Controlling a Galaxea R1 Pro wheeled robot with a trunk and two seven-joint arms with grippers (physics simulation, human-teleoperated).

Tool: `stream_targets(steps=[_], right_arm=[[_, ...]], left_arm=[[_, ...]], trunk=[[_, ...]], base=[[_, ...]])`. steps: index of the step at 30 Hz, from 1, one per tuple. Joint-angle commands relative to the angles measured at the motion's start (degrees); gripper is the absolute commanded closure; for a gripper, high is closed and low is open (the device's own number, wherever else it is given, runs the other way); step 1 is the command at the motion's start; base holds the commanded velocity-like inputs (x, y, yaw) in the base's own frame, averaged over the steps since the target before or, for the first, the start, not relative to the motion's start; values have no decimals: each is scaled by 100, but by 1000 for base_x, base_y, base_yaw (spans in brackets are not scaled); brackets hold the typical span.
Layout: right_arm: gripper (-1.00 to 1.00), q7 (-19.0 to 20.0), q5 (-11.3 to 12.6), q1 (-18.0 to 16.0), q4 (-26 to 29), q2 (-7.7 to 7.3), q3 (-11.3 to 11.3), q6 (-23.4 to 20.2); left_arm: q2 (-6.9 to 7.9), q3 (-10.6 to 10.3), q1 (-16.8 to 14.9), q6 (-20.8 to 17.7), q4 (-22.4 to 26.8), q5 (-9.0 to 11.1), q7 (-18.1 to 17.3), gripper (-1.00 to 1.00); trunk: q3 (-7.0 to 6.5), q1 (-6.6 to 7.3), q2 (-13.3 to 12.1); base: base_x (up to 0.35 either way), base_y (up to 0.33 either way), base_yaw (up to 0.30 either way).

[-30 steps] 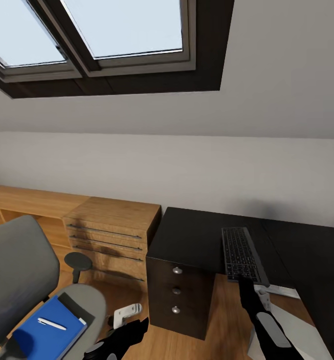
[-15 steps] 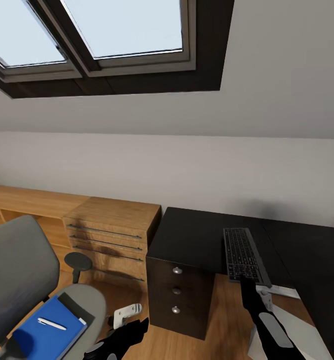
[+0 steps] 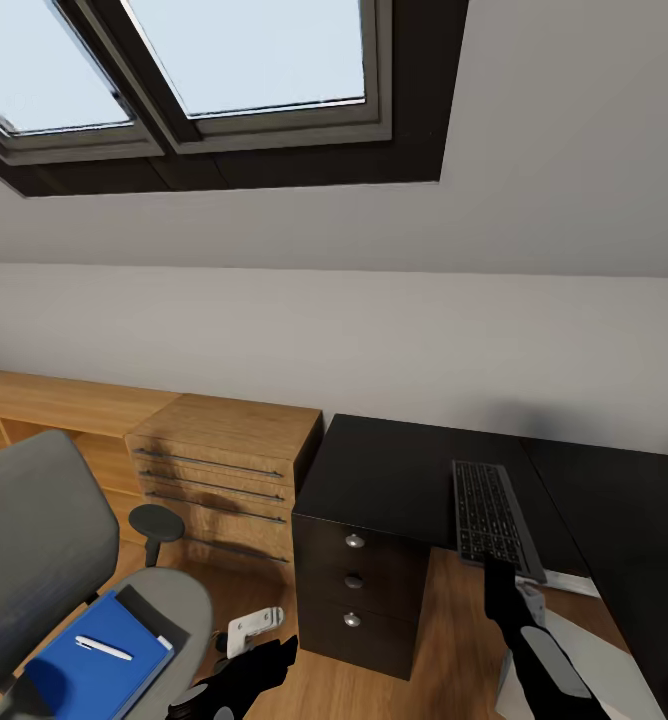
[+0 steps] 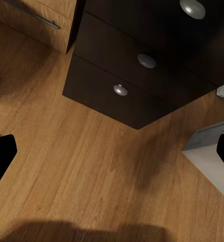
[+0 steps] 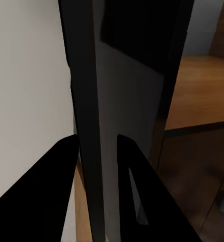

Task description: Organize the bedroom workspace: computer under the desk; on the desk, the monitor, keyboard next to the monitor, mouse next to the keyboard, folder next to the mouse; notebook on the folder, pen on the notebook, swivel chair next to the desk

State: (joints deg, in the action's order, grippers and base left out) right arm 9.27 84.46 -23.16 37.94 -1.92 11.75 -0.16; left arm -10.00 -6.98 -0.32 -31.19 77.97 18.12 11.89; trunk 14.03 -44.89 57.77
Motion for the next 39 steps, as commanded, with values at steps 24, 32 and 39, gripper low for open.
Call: stream_targets(steps=[24, 32, 39], right_arm=[[100, 22, 88, -4, -32, -9, -14, -2], [100, 14, 82, -4, -32, -10, -21, -2], [100, 13, 80, -4, -32, -10, -23, -2]], left_arm=[[0, 21, -3, -28, 42, 60, 49, -100], [0, 34, -3, -28, 42, 180, 43, -100], [0, 30, -3, -28, 42, 411, 42, -100]], trunk=[[115, -132, 246], [115, -132, 246], [115, -132, 246]], base=[[50, 0, 0], [0, 0, 0], [0, 0, 0]])
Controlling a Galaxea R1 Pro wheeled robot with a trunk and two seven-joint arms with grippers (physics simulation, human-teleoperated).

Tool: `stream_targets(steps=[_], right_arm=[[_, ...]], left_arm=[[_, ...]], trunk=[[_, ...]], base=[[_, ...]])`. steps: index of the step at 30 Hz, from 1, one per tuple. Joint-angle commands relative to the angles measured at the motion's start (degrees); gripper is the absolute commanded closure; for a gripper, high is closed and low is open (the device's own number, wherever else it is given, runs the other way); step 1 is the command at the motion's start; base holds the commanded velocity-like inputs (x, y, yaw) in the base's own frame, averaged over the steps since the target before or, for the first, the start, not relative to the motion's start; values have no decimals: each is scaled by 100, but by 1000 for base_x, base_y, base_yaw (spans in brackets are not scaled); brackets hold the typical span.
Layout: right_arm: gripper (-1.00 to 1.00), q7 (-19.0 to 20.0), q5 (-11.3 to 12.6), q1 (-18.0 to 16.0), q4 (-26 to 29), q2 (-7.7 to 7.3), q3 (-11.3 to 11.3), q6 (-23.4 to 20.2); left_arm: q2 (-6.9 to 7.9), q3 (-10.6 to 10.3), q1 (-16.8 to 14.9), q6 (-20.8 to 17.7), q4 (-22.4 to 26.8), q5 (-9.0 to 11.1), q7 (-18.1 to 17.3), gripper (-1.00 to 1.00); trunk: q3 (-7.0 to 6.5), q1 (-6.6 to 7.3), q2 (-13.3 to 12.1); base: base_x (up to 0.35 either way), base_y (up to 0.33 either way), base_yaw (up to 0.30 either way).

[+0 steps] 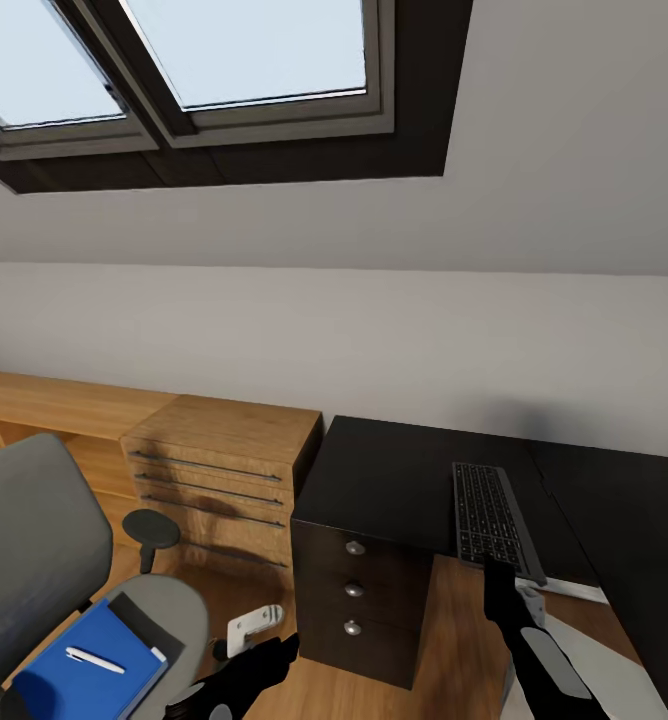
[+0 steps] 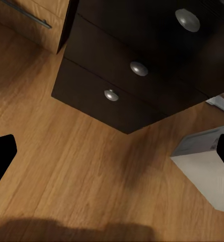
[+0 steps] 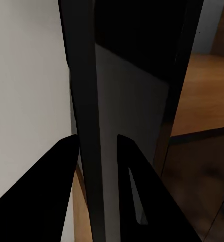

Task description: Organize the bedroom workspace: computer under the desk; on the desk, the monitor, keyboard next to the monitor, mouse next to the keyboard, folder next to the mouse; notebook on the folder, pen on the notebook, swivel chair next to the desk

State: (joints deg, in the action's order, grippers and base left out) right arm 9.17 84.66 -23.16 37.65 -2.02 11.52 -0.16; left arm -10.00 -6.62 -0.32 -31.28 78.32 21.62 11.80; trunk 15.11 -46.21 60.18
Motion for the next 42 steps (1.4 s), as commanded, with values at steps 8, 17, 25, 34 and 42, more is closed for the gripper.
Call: stream_targets(steps=[8, 17, 25, 34, 42], right_arm=[[100, 23, 60, -4, -10, 0, -11, -2], [100, 22, 60, -4, -19, 6, -17, -2], [100, 23, 60, -4, -19, 0, -18, -48], [-100, 22, 60, -4, -12, 0, -18, -71], [-100, 23, 52, -4, -12, -4, -18, -72]], left_arm=[[0, -10, -3, -19, 8, 86, 51, -100], [5, -7, -3, -19, 15, 88, 47, -100], [8, -11, -3, -20, 16, 88, 44, -100], [15, -6, -3, -23, 16, 96, 45, -100], [15, -11, -3, -24, 16, 95, 44, -100]], trunk=[[7, 0, 5], [7, 0, 5], [7, 0, 5], [7, 0, 5], [7, 0, 5]], base=[[0, 0, 0], [0, 0, 0], [0, 0, 0], [0, 0, 0], [0, 0, 0]])
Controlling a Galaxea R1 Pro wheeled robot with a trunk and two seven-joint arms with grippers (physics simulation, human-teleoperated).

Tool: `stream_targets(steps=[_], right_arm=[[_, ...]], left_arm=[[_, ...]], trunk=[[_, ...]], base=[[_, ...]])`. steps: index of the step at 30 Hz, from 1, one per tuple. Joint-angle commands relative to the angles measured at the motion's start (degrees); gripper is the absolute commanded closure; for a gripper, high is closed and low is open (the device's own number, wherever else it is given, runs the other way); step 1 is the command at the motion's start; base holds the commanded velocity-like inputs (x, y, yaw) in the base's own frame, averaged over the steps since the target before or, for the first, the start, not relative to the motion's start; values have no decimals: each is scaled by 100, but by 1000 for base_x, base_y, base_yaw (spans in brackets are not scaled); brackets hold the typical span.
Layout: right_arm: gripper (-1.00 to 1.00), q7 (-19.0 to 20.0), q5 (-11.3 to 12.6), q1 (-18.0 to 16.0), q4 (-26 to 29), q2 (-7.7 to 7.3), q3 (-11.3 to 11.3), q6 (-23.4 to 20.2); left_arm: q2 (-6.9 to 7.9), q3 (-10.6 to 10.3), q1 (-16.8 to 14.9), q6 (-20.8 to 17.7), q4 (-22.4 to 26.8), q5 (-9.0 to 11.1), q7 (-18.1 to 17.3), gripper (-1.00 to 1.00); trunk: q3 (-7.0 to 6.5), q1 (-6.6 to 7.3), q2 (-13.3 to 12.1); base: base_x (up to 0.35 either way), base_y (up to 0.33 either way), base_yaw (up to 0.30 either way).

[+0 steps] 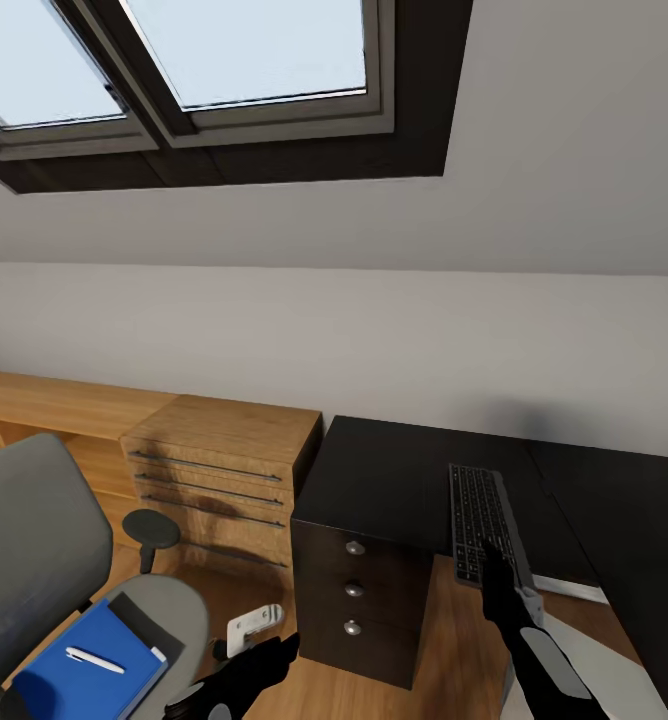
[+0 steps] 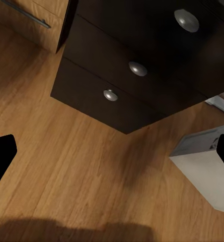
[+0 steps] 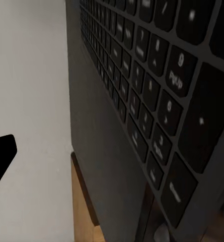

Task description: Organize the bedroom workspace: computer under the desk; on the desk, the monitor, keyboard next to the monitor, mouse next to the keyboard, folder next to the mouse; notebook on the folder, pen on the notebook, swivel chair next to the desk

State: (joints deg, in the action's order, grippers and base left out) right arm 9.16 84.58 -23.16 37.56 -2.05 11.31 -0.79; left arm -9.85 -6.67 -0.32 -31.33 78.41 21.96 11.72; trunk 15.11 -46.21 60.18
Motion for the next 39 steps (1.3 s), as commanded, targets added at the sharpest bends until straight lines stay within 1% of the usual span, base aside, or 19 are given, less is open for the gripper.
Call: stream_targets(steps=[1, 11, 28, 31, 34, 39], right_arm=[[-100, 25, 60, -4, -3, -1, 3, -8], [-100, 25, 59, -4, -3, -5, 3, -8], [-100, 49, 47, -4, -11, 17, -29, 7], [-100, 46, 5, -4, -13, 22, -115, 19], [-100, 44, -68, -4, -68, 29, -317, 36], [-100, 43, -102, -4, -170, 36, -461, 60]], left_arm=[[0, -6, -3, -19, 8, 61, 51, -100], [30, -9, -3, -18, 8, 60, 49, -100], [44, -1, -3, -22, -1, 62, 49, -100], [44, -1, -3, -22, -1, 62, 49, -100], [44, -1, -3, -22, -1, 62, 49, -100], [44, -1, -3, -21, -1, 57, 49, -100]], trunk=[[7, 0, 5], [7, 0, 5], [7, 0, 5], [7, 0, 5], [7, 0, 5], [7, 0, 5]], base=[[0, 0, 0], [-33, 0, 0], [-295, 0, 0], [-138, 0, 0], [-54, 0, 0], [-18, 0, 0]])
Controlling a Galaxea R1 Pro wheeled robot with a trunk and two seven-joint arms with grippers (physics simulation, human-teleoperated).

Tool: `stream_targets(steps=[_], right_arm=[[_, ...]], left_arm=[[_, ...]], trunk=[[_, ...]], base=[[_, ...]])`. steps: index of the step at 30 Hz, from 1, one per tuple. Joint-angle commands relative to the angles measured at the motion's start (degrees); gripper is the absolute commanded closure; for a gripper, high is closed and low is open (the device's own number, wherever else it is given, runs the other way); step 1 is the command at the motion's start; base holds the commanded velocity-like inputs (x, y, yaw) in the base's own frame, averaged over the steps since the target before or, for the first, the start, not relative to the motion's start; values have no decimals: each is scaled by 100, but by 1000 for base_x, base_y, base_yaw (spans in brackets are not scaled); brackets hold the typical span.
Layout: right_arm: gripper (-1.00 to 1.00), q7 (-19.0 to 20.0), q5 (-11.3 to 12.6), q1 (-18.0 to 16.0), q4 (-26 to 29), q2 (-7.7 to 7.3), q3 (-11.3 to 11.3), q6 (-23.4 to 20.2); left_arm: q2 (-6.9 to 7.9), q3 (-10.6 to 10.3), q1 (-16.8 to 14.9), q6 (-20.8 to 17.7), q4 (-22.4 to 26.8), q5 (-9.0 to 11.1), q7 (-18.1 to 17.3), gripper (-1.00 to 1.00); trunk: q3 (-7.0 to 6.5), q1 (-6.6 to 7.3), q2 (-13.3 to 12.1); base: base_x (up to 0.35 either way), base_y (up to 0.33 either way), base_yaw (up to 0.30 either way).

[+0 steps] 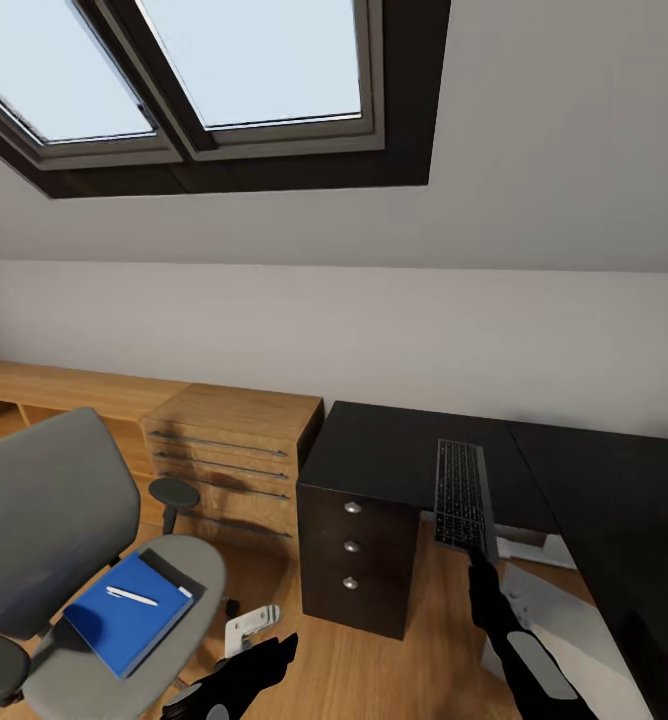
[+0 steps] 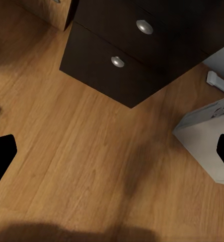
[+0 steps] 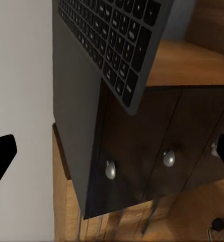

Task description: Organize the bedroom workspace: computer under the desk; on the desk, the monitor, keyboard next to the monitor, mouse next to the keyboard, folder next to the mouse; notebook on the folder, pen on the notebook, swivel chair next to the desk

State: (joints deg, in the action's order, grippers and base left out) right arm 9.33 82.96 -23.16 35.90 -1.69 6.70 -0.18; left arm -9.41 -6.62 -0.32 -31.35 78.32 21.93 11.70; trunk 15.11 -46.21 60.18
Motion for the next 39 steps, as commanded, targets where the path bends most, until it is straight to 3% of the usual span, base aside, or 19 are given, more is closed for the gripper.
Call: stream_targets(steps=[1, 8, 13, 21, 25, 27, 30, 35, 36, 39], right_arm=[[-100, 25, 57, -4, -21, 0, -13, 0], [-100, 25, -51, -4, -86, 9, -74, 8], [-100, 17, -335, -4, -103, 16, -86, 9], [-100, -422, -1119, -4, -332, 71, -90, 56], [-100, -729, -1627, -4, -425, 275, -82, 222], [-100, -790, -1824, -4, -478, 362, -79, 369], [-100, -853, -2365, -4, -737, 492, -90, 841], [-100, -866, -3041, -4, -1177, 538, -196, 1249], [-100, -865, -3308, -4, -1337, 549, -245, 1399], [-100, -862, -3642, -4, -1539, 576, -288, 1642]], left_arm=[[1, -6, -3, -19, 8, 60, 51, -100], [1, -6, -3, -19, 2, 64, 51, -100], [1, -6, -3, -14, 6, 59, 51, -100], [1, -1, -3, -12, 1, 50, 56, -100], [3, 2, -3, -8, -2, 47, 63, -100], [2, 2, -3, -6, -5, 44, 65, -100], [1, -7, -3, -4, -8, 42, 68, -100], [1, -15, -3, -1, -9, 41, 68, -100], [1, -18, -3, 2, -10, 40, 69, -100], [1, -21, -3, 4, -10, 33, 72, -100]], trunk=[[7, -1, 5], [7, -1, 5], [7, -1, 5], [7, -1, 5], [7, -1, 5], [7, -1, 5], [7, -1, 5], [7, -1, 5], [-11, 21, -35], [-65, 87, -155]], base=[[-7, 0, 0], [-3, 0, 0], [0, 0, 0], [0, 0, 0], [0, 0, 0], [0, 0, 0], [0, 0, 0], [0, 0, 0], [0, 0, 0], [0, 0, 0]])
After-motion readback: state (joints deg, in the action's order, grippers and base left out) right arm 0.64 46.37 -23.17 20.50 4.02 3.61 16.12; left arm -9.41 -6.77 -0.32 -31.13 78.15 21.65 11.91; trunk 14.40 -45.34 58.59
